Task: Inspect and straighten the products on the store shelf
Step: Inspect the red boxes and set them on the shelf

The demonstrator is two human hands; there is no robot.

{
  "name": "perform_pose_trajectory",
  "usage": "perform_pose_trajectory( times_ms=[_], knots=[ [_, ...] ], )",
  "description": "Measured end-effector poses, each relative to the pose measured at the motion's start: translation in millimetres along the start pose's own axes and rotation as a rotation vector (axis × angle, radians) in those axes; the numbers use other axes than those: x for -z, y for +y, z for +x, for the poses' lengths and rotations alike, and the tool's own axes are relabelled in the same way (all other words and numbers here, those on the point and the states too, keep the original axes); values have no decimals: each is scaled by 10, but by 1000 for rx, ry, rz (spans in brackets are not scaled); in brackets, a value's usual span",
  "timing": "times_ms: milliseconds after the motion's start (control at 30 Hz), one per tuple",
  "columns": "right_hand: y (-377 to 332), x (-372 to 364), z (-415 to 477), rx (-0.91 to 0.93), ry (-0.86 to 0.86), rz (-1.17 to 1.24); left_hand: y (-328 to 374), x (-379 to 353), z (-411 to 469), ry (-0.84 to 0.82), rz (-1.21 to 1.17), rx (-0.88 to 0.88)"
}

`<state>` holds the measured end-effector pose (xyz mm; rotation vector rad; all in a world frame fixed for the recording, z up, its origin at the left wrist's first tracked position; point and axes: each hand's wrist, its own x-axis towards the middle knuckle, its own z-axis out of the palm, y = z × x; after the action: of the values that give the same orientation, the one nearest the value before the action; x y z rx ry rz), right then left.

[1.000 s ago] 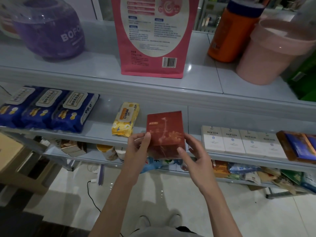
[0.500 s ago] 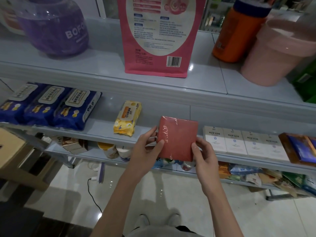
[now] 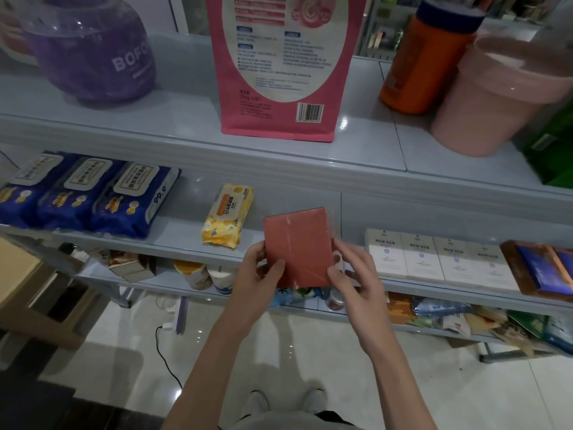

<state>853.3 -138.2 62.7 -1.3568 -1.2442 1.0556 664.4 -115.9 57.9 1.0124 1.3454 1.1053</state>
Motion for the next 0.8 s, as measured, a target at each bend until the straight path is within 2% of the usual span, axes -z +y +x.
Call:
perform_pose_trajectory(
  times_ms=[233,333,433,567,800],
  knots=[
    [-20,19,-19,17,-93,-64,4,1,0,19,-36,-15],
    [-16,10,-35,-13,-67,-18,2,4,6,71,-81,-20],
    [-15,-22,-31,-56,-16,65,10,10,1,41,-98,-34],
    [12,-20,-20,-90,46,116,27,31,-5,-35,-8,-120],
    [-18,-25,-16,-150,66,111,21,37,13,-43,70,-205]
  ],
)
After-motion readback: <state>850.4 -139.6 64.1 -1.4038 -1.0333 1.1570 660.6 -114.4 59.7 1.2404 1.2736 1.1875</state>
